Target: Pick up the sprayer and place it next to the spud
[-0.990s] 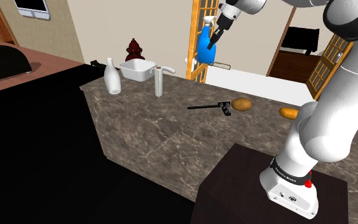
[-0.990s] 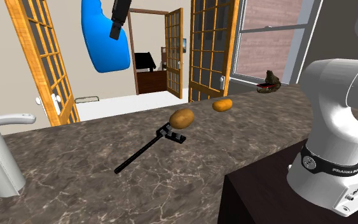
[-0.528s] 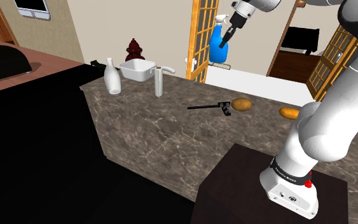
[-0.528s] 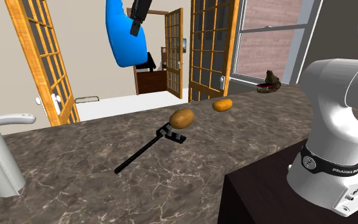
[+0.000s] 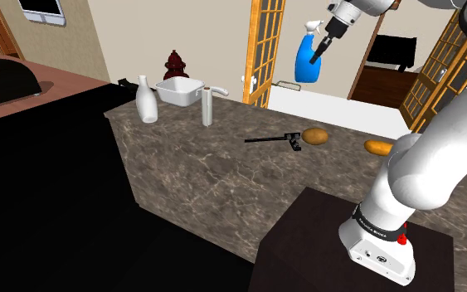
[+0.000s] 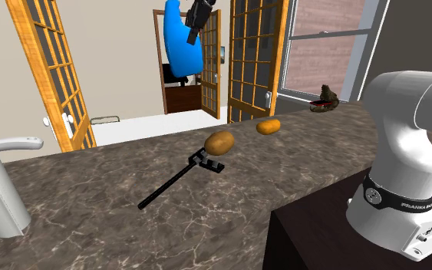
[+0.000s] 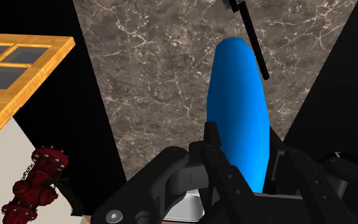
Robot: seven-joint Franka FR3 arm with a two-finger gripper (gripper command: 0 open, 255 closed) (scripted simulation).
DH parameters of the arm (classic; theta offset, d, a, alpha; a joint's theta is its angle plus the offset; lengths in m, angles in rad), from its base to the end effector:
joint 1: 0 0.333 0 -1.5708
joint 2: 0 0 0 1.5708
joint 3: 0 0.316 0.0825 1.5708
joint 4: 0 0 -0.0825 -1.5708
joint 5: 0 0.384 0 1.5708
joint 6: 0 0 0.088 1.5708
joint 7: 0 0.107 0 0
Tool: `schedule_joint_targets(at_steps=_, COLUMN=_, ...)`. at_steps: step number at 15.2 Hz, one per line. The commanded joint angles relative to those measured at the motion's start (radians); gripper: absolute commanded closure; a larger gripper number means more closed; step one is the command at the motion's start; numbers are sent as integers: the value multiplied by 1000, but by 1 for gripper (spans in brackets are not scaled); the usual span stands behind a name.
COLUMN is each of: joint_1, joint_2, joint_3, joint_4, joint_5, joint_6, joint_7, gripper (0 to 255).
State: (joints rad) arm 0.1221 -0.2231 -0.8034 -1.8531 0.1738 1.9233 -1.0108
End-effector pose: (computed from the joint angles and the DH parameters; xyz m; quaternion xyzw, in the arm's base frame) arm 0.3989 -0.3558 0.6065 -0.9707 -0.1377 -0.1952 0.0266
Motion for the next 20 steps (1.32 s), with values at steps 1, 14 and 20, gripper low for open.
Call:
schedule_joint_targets(at_steps=1, joint_1=-17, joint_2=-16, joint_3=-27, joint_4=-6, joint_5=-7, joint_6=-15, joint_7=-42, gripper=255)
schedule_joint_targets(at_steps=14, joint_1=-63, joint_2=95, joint_3=-341, joint_4=140, joint_5=101, joint_6=-186, joint_7=-396, gripper=255)
schedule_joint_targets(at_steps=20, joint_1=-246, joint_2=415, joint_3=-499, joint_4=304, joint_5=404, joint_6=-378, joint_7=-701, gripper=255)
